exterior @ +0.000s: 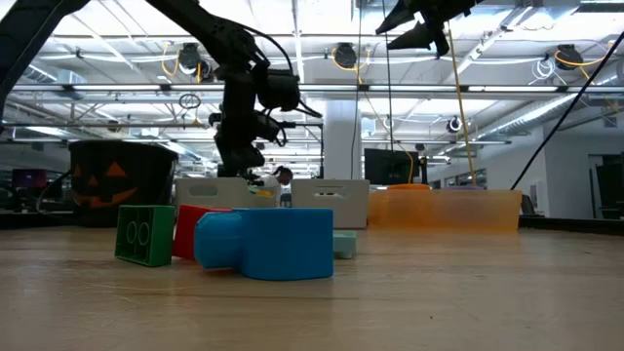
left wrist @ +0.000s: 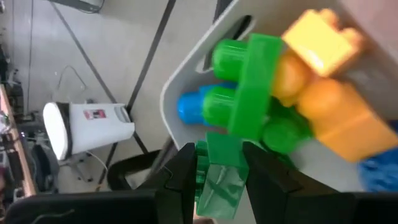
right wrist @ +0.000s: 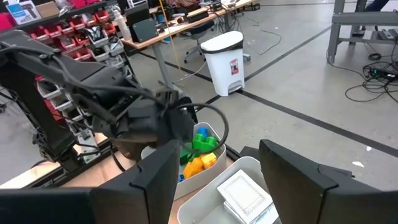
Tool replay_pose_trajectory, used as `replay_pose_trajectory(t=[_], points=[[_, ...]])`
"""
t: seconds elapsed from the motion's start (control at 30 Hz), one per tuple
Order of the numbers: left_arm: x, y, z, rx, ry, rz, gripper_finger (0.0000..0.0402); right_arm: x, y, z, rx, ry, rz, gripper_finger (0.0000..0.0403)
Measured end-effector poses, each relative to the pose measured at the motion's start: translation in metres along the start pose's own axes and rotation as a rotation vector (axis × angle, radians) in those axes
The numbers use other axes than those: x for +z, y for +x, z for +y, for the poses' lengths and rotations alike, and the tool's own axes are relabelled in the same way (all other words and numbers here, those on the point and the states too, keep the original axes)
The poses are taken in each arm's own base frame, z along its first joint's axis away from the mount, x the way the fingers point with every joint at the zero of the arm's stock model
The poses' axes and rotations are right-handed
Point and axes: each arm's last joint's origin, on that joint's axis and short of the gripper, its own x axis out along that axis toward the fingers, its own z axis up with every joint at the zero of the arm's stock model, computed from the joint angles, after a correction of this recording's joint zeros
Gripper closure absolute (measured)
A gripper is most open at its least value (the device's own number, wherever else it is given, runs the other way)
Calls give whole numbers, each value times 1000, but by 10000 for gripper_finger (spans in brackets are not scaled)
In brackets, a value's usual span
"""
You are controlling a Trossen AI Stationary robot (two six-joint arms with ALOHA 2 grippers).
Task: Pick & Place Toys
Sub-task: Put the green game piece into the left gray bin
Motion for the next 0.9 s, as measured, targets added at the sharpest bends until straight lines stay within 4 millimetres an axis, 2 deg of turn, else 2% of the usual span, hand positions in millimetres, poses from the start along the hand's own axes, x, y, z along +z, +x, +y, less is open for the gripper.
replay_pose_trajectory(t=[0.27,0.5,0.77,0.9], points=[[-5,-5,-12,-33,-60,43,296,0,0,0,0,0,0,193],[-9,6,-35,-31,45,120,296,0,0,0,2,6,1,193],[-10,9,-38,-40,20,136,296,-1,0,0,2,19,7,193],[-10,9,-38,-48,15,137,281,-1,0,0,2,18,8,193]])
